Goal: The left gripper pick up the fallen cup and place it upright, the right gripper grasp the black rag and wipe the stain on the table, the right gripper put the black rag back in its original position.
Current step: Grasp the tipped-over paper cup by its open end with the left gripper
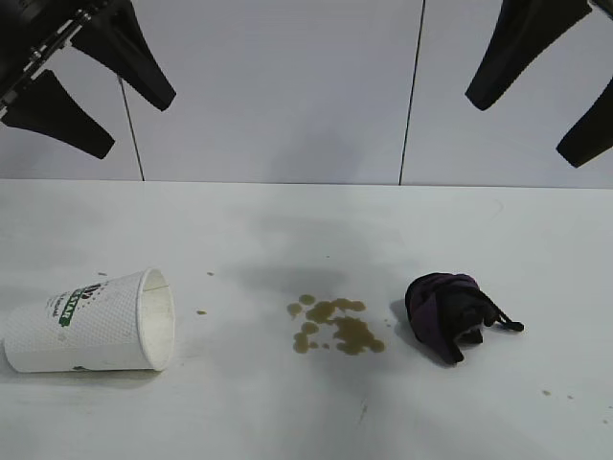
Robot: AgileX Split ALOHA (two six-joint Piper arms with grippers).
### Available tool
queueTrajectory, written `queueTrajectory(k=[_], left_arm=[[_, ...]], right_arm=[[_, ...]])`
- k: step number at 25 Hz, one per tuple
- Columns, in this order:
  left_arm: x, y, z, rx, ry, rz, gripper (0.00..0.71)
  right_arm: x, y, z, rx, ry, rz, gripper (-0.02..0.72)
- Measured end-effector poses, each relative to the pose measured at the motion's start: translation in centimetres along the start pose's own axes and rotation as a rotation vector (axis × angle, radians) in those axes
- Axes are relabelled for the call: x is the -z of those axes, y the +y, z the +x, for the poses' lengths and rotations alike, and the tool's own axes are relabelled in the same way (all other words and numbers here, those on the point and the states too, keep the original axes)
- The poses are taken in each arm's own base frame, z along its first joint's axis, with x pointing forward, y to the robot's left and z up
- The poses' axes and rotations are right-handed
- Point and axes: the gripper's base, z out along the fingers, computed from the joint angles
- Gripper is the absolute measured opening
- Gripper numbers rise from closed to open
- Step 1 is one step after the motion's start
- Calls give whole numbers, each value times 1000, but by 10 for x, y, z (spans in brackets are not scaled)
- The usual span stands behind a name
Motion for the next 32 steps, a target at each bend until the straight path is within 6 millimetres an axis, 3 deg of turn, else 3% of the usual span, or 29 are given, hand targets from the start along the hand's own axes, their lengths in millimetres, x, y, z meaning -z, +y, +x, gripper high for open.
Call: queueTrajectory(k=[3, 7, 12, 18, 26, 32], left_arm=[[-1, -4, 4, -141, 46, 35, 549], [-8, -14, 14, -326, 166, 44, 641], [-32, -44, 26, -717, 361, 2, 687], [-56, -69, 33, -1151, 551, -210, 693], [-68, -65, 35, -1121, 579, -363, 693], [-100, -44, 42, -1050, 684, -364, 693]], right_arm=[[0, 0, 0, 0, 0, 0, 557], [0, 0, 0, 0, 0, 0, 557], [0, 0, 0, 0, 0, 0, 557], [0, 0, 0, 0, 0, 0, 557], [0, 0, -2, 1, -23, 3, 557], [0, 0, -2, 1, -24, 4, 557]])
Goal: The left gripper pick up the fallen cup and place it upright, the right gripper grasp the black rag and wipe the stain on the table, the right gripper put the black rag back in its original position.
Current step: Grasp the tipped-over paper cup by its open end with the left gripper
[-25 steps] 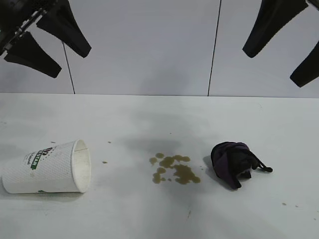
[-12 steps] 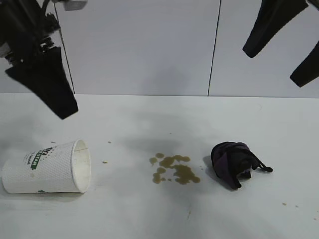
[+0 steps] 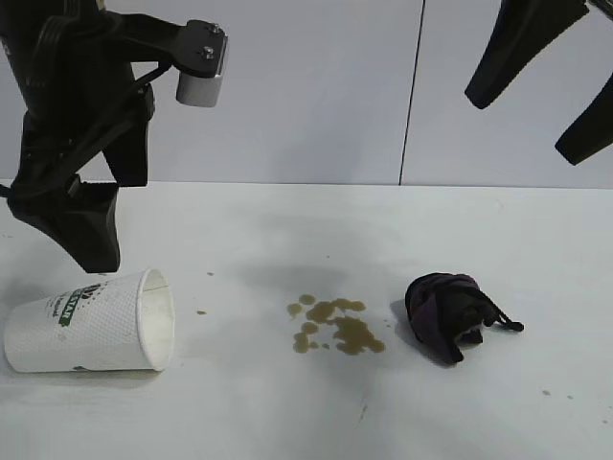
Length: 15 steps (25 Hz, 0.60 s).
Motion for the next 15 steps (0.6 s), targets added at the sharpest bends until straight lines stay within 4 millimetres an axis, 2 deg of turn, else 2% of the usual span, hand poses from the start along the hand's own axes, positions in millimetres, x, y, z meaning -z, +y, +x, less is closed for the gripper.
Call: queueTrajectory(k=[15], left_arm=[[-76, 8, -9, -43, 114, 55, 693]], right_arm=[[0, -1, 0, 3, 0, 8, 557]])
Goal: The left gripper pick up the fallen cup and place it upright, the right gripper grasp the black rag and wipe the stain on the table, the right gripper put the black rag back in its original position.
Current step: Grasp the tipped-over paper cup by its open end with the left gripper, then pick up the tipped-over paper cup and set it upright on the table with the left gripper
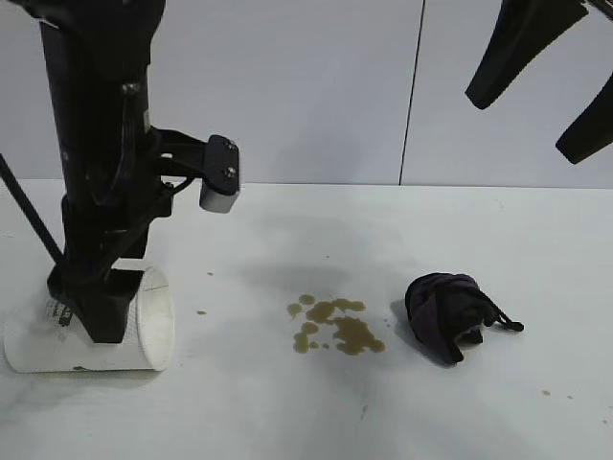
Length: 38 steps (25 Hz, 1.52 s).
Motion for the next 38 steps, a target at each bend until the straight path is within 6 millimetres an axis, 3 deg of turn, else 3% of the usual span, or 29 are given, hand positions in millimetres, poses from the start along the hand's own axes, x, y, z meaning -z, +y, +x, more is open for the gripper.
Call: queueTrajectory(k=[3, 6, 9, 17, 21, 25, 28, 32, 36, 38], left_arm=[[-3, 1, -1, 2, -2, -2, 670], [5, 4, -2, 7, -21, -25, 565], [22, 10, -5, 26, -69, -65, 523], [82, 14, -4, 81, -297, -160, 510], [111, 24, 21, 230, -540, -120, 503], [126, 42, 67, 356, -848, -73, 501], [122, 48, 99, 390, -1117, -58, 501], [92, 43, 128, 437, -1336, -164, 501], [52, 23, 134, 396, -1275, -307, 501], [31, 19, 133, 404, -1224, -299, 501]], right_arm=[[0, 0, 0, 0, 0, 0, 557], [0, 0, 0, 0, -2, 1, 557], [0, 0, 0, 0, -3, 1, 557], [0, 0, -1, 1, -6, 2, 557], [0, 0, -1, 1, -7, 3, 557], [0, -1, -1, 2, -7, 6, 557], [0, -1, -1, 2, -9, 6, 557], [0, -1, -2, 2, -20, 8, 557], [0, -1, -2, 2, -25, 8, 557], [0, -1, -3, 2, -31, 9, 557]])
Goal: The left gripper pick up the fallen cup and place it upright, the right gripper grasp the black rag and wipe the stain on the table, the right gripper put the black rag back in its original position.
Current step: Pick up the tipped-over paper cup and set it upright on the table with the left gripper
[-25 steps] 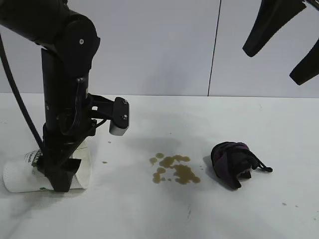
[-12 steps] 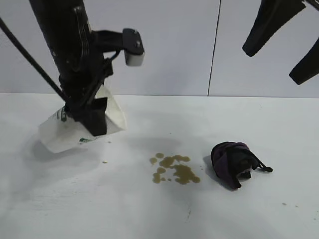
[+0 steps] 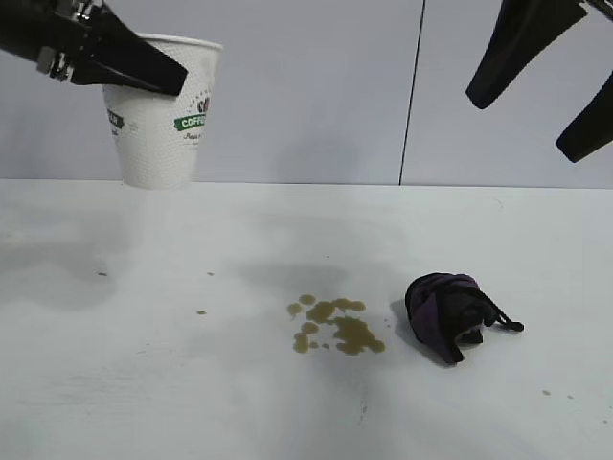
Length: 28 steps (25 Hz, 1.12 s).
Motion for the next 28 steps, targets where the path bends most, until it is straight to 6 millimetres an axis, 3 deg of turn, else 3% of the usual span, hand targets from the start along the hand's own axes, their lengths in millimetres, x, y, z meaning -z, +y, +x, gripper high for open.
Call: queueTrajectory(k=[4, 7, 14, 20, 28], left_arm=[[-19, -1, 38, 77, 63, 40, 501], [-28, -1, 54, 120, 80, 60, 500], [-29, 0, 54, -10, 75, 59, 499], [-29, 2, 57, 73, 104, 40, 660], [-22, 4, 57, 80, 211, 17, 693]], right_arm=[[0, 0, -1, 0, -11, 1, 557], [0, 0, -1, 0, -13, 2, 557], [0, 0, -1, 0, -13, 2, 557], [0, 0, -1, 1, -13, 2, 557], [0, 0, -2, 2, -20, 2, 557]])
